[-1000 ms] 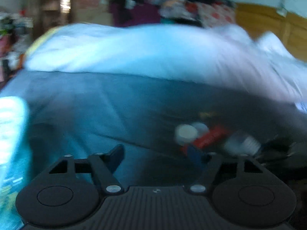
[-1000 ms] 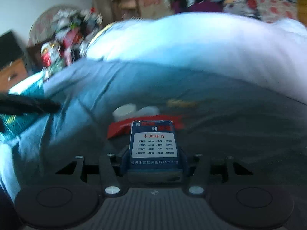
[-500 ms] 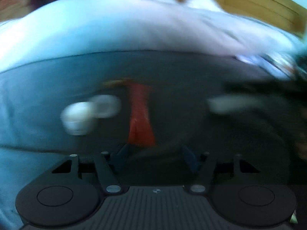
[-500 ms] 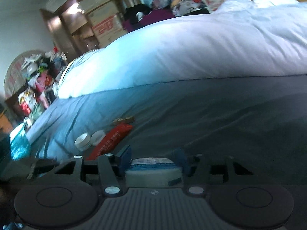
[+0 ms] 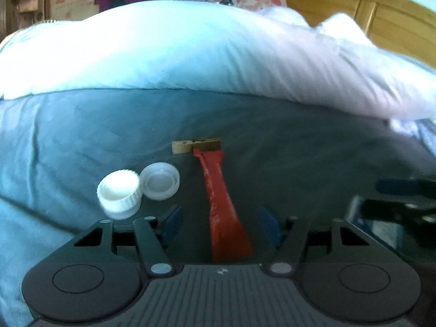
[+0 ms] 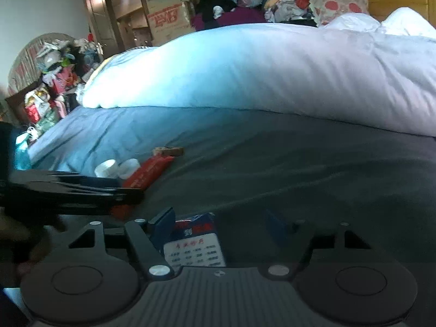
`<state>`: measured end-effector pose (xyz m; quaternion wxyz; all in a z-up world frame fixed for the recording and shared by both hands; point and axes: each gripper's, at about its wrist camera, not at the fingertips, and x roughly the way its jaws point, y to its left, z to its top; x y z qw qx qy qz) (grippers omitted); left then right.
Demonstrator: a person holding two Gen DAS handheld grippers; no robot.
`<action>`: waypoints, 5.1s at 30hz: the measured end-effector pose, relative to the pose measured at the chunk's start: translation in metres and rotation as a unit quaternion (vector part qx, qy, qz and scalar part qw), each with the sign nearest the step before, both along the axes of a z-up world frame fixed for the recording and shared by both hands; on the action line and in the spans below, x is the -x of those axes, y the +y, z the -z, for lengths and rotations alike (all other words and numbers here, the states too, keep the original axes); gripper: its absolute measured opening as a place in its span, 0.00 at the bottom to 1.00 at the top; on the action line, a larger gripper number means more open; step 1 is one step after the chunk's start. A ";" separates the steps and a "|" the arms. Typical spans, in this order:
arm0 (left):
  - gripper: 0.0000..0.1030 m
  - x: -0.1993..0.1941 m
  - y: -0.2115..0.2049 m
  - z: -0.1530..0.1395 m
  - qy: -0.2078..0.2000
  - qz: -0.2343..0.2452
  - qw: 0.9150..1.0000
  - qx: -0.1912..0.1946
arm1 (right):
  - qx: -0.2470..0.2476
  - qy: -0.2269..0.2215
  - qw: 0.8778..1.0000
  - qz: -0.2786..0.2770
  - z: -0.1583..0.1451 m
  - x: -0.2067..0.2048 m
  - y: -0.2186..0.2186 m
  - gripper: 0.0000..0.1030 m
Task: Organize objects
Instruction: 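Grasp the red stick snack with the left tool while the right tool grasps the blue printed box, then carry the red snack and blue box with both tools over the teal basket, then open both tools to drop the red snack and blue box into the basket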
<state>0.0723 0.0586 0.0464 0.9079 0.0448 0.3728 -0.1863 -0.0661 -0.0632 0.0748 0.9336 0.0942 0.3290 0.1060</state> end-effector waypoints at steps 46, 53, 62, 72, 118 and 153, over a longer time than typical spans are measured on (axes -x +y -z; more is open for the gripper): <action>0.17 0.103 0.224 -0.234 -0.236 -0.289 0.928 -0.011 | -0.026 -0.146 0.980 -0.129 -0.190 -0.058 0.125 0.52; 0.18 0.104 0.336 -0.270 -0.208 -0.389 0.897 -0.038 | -0.058 -0.147 0.956 -0.249 -0.273 -0.095 0.245 0.52; 0.18 0.110 0.446 -0.271 -0.130 -0.461 0.877 -0.033 | -0.040 -0.117 0.922 -0.366 -0.317 -0.095 0.402 0.52; 0.18 0.100 0.477 -0.249 -0.081 -0.464 0.882 -0.026 | -0.020 -0.067 0.914 -0.400 -0.297 -0.109 0.510 0.52; 0.18 0.087 0.501 -0.234 -0.062 -0.470 0.880 -0.030 | -0.016 -0.048 0.906 -0.420 -0.280 -0.105 0.543 0.52; 0.45 0.091 0.502 -0.231 -0.063 -0.477 0.876 -0.040 | -0.005 -0.061 0.910 -0.411 -0.270 -0.099 0.559 0.71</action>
